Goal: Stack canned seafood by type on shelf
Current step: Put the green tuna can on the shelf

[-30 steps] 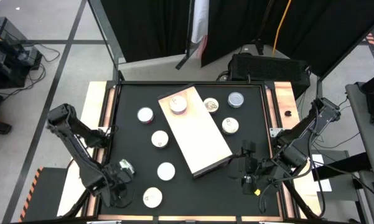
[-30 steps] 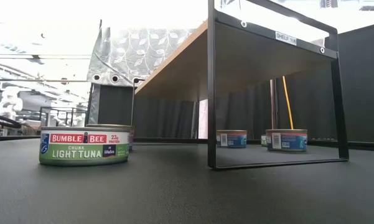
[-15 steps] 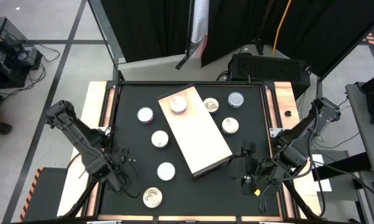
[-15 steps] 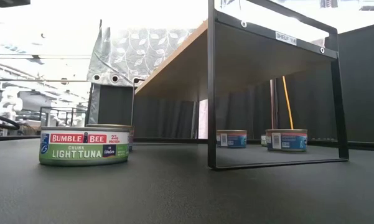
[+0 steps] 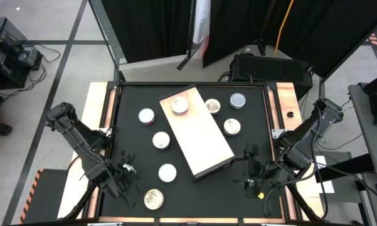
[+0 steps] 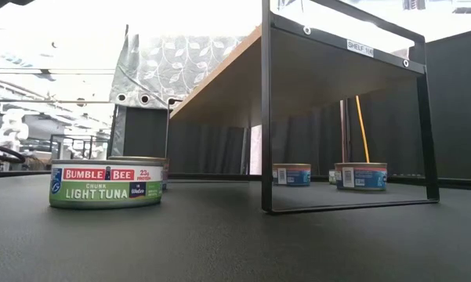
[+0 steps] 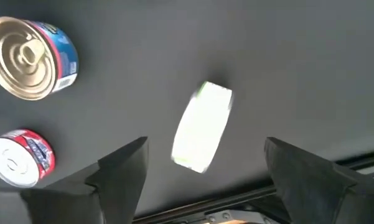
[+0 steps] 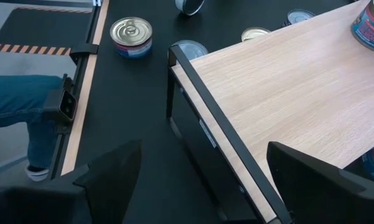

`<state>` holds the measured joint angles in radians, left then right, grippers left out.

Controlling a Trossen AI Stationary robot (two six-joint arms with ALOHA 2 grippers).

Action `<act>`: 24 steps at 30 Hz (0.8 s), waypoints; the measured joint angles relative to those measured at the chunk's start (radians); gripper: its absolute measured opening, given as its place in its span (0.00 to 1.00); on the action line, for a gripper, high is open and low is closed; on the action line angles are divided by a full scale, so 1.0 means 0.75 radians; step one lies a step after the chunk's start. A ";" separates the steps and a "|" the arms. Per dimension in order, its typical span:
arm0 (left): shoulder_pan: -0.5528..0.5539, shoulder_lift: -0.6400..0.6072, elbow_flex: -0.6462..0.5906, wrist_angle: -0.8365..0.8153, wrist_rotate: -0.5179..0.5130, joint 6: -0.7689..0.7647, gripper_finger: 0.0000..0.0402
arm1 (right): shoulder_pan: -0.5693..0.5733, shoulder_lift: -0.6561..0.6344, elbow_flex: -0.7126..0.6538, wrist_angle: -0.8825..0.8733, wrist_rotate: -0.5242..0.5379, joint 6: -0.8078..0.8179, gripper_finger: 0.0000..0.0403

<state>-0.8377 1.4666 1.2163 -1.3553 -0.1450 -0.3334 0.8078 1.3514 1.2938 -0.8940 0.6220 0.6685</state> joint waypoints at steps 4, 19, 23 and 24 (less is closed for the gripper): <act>0.001 -0.001 -0.089 0.070 -0.006 0.006 0.80 | 0.003 0.000 0.000 0.000 0.000 0.005 0.84; 0.020 -0.001 -0.316 0.227 0.029 0.114 0.80 | 0.008 0.000 0.000 0.000 0.001 0.004 0.84; 0.046 -0.001 -0.351 0.272 0.027 0.118 0.79 | 0.008 0.000 0.000 0.000 0.001 0.004 0.84; 0.051 -0.001 -0.355 0.270 0.027 0.118 0.79 | 0.008 0.000 0.000 -0.001 0.002 0.003 0.84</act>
<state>-0.7993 1.4662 0.9498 -1.1526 -0.1246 -0.2451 0.8139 1.3514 1.2938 -0.8944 0.6236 0.6708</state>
